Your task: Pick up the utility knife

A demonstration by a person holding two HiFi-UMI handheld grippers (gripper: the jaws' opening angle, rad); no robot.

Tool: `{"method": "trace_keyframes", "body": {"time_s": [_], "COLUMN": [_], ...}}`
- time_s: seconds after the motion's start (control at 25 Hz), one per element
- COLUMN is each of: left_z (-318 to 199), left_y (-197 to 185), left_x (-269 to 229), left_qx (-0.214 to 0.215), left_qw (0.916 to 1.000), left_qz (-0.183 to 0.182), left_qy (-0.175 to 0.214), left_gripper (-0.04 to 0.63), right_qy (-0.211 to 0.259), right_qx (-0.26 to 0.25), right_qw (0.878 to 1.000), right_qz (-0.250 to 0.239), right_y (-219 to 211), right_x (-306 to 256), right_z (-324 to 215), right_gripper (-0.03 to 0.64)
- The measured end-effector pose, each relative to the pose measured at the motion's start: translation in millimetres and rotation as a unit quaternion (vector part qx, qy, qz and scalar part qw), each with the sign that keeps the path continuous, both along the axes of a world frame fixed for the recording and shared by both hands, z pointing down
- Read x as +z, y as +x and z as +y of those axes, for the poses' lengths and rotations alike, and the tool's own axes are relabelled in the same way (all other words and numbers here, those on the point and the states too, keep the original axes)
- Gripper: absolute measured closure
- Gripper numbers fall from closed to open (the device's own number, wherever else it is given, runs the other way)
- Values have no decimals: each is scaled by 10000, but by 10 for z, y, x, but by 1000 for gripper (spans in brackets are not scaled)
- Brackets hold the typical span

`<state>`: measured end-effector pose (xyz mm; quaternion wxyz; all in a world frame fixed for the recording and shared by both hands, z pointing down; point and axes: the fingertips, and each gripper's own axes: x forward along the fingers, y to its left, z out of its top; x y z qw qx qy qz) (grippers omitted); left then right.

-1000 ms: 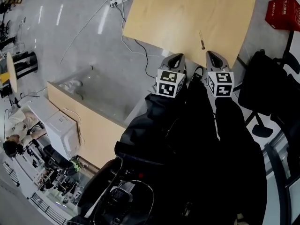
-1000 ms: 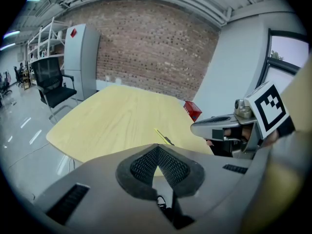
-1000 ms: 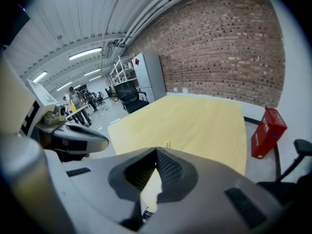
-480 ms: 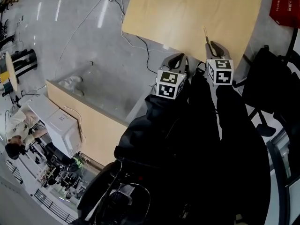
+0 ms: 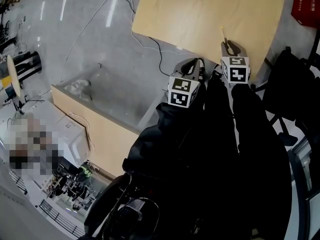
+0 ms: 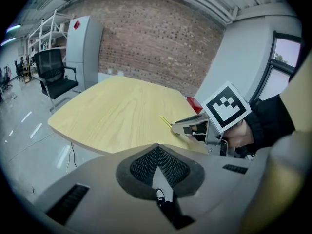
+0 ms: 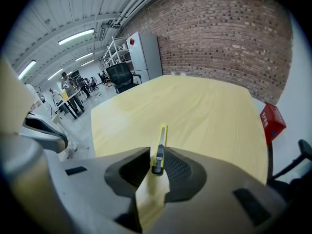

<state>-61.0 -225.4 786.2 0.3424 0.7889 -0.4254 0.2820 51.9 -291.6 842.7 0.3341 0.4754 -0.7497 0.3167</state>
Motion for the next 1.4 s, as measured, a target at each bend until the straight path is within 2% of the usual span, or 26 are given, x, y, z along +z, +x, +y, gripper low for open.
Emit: {"method": "trace_keyframes", "body": {"time_s": [0.36, 0.64, 1.08, 1.24, 1.4], "left_z": [7, -6, -236, -363, -473], "left_y": [-23, -9, 208, 263, 314], "left_x": [18, -42, -622, -1049, -1542], "left_qx": [5, 12, 176, 145, 128], "left_qw": [10000, 9999, 9974, 9939, 9864], "left_qz": [-36, -41, 148, 310, 400], "left_qy": [30, 115, 682, 1047, 1587], "left_gripper": [594, 594, 594, 594, 594], "right_qy": [-132, 12, 973, 1562, 2138], "right_qx": [41, 45, 148, 205, 246], "right_qw": [9997, 9997, 9951, 9873, 9759], "right_qz": [222, 249, -15, -196, -359], "right_y": [62, 106, 270, 304, 369], "right_x": [96, 4, -927, -1551, -2186], "right_z": [0, 29, 82, 111, 185], "right_gripper": [545, 548, 548, 548, 548]}}
